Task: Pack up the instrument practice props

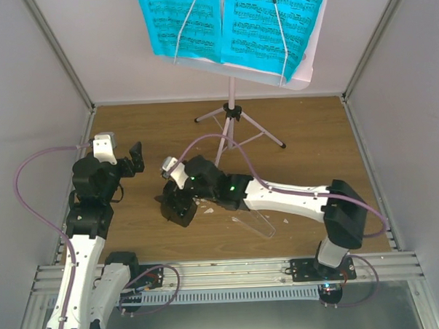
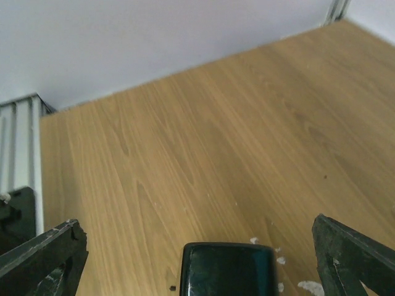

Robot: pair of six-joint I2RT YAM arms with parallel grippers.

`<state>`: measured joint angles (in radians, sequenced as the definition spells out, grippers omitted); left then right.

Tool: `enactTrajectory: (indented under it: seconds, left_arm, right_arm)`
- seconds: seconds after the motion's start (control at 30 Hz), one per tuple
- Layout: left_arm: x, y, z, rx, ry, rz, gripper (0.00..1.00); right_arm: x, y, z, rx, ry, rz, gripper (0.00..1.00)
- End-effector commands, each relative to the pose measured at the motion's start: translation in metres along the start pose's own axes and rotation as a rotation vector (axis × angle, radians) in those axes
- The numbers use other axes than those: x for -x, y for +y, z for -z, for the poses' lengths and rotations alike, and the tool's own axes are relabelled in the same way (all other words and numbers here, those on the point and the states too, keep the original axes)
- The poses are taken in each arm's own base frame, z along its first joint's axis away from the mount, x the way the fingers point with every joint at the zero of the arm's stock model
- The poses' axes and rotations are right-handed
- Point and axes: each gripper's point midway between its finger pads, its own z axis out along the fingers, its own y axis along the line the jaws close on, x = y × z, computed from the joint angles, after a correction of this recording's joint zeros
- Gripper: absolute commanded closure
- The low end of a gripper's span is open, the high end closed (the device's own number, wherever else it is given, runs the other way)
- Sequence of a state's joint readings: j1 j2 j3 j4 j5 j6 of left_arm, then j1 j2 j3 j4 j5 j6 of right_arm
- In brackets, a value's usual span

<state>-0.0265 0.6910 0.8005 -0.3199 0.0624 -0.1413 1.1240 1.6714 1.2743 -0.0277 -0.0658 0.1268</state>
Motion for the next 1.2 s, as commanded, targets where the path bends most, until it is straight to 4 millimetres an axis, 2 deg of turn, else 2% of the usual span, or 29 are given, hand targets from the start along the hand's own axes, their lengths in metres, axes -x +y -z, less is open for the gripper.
enactTrajectory:
  seconds: [0.0,0.13,0.23,0.57,0.67,0.97,1.17]
  left_arm:
    - [0.004,0.0,-0.001,-0.001,-0.027,0.0,0.01]
    - [0.003,0.0,-0.001,-0.001,-0.025,0.0,0.01]
    - [0.004,0.0,-0.001,-0.002,-0.027,-0.001,0.01]
    - [0.004,-0.002,0.0,-0.013,-0.029,0.001,0.01]
    - [0.005,-0.003,0.0,-0.016,-0.033,0.0,0.01]
    - [0.007,-0.004,0.003,-0.02,-0.041,0.002,0.01]
    - [0.006,-0.005,0.004,-0.024,-0.043,0.0,0.01]
  right_arm:
    - [-0.028,-0.001,-0.02,-0.054,0.119,0.039,0.0]
    - [-0.033,-0.004,-0.03,-0.071,0.134,0.025,0.03]
    - [-0.038,-0.002,-0.035,-0.058,0.146,0.02,0.09]
    - [-0.045,0.003,-0.036,-0.045,0.18,0.02,0.41]
    - [-0.043,0.006,-0.032,-0.042,0.18,0.015,0.43]
    - [-0.029,0.012,-0.004,-0.084,0.154,-0.089,0.67]
    - [-0.026,0.018,0.023,-0.162,0.139,-0.202,0.68]
